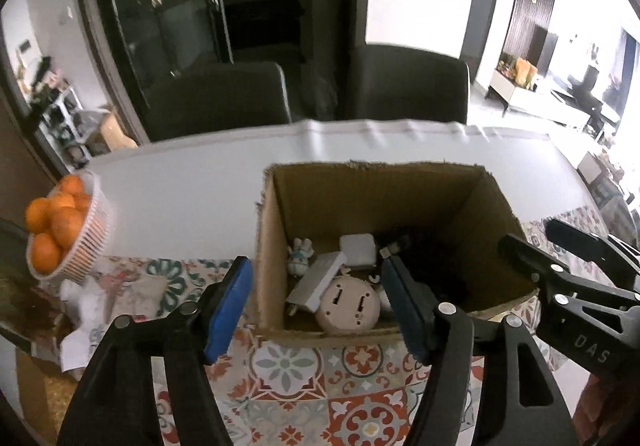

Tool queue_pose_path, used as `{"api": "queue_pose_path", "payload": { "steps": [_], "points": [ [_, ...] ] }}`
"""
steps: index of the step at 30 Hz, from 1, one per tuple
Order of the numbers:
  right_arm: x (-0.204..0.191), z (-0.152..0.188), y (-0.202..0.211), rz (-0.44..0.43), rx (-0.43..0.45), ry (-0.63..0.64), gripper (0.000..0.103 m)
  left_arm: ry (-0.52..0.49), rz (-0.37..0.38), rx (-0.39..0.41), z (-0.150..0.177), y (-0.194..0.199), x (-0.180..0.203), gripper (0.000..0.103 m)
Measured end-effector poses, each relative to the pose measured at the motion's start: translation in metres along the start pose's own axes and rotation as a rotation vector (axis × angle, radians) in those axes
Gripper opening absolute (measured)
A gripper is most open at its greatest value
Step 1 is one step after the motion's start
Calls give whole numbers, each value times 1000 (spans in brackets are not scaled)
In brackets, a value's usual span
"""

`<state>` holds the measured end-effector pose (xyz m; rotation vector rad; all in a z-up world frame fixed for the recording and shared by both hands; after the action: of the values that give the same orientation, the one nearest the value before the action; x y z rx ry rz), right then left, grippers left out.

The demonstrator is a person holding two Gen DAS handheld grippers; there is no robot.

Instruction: Organize rigid objects

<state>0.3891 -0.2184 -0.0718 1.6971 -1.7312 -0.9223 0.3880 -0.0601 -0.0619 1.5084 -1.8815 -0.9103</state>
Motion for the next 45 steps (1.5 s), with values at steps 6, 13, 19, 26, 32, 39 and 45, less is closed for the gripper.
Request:
{"api": "queue_pose_path", "payload": {
  "steps": [6,13,19,26,32,39,45],
  "points": [
    [-1,12,42,36,85,-7,77,-27,-41,100,7,44,3,80],
    [-6,25,94,129,217,28,90,-9,-81,209,19,89,0,91],
    [-9,37,127,149,285,25,98,-12,-127,299,32,126,1,100],
    [-9,52,160,147,333,5,99,6,-153,364,52,160,4,103],
    [-11,71,188,191,388,29,100,24,-163,396,70,181,9,103],
    [-10,87,213,177,422,29,100,29,-149,415,86,200,12,103],
    [-13,96,228,172,445,40,100,34,-140,425,95,211,13,103]
  ]
}}
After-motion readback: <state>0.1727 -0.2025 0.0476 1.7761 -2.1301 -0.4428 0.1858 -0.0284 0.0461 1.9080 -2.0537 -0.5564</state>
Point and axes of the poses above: each gripper's, at about its wrist camera, not at the fingertips, and y roughly against the way its jaws point, x to its right, z to its underside, the point moved 3 cm from there along -y, roughly the way its jaws point, and after that the axes turned 2 degrees about z, right-handed, at the moved point
